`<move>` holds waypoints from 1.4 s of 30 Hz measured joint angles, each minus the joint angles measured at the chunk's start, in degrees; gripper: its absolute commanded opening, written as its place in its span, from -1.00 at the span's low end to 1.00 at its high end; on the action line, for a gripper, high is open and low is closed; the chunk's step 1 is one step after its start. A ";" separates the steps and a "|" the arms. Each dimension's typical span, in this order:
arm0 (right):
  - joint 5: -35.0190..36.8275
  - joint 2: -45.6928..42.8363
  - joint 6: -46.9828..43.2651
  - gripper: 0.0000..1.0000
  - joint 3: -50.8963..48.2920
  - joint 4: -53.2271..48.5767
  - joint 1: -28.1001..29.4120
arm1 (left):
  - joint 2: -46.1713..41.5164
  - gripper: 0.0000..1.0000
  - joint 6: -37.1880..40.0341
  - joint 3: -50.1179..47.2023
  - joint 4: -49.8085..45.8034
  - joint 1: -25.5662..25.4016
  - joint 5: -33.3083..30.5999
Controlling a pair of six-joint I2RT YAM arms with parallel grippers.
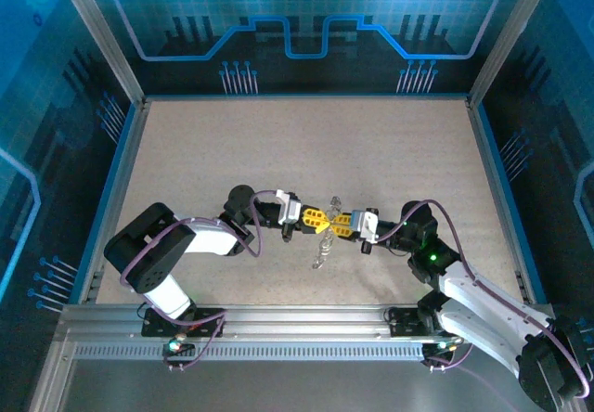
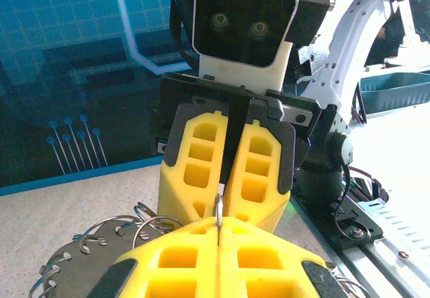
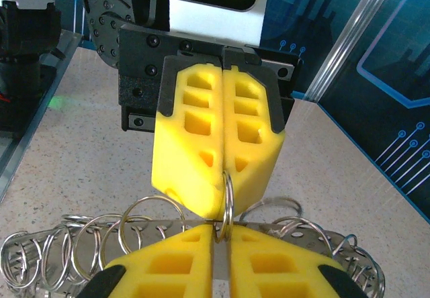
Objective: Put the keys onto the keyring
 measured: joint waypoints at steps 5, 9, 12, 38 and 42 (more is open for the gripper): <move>0.02 0.00 -0.07 -0.87 0.00 -0.02 0.00 | 0.20 -1.00 0.07 0.00 0.17 -0.07 0.00; 0.26 -0.07 0.02 -1.00 0.00 -0.52 -0.02 | 0.63 -0.88 0.39 0.02 0.68 -0.07 -0.07; 1.05 -0.11 0.17 -1.00 0.02 -0.90 0.00 | 0.83 -0.47 1.49 0.00 0.83 -0.24 -1.14; 7.50 3.89 -0.96 -1.00 4.22 -9.77 0.52 | -11.74 -0.73 27.17 5.11 -44.06 -1.18 -13.25; 7.21 4.46 -1.36 -1.00 4.79 -10.84 0.52 | -11.85 -0.75 30.67 7.32 -49.90 -1.92 -14.56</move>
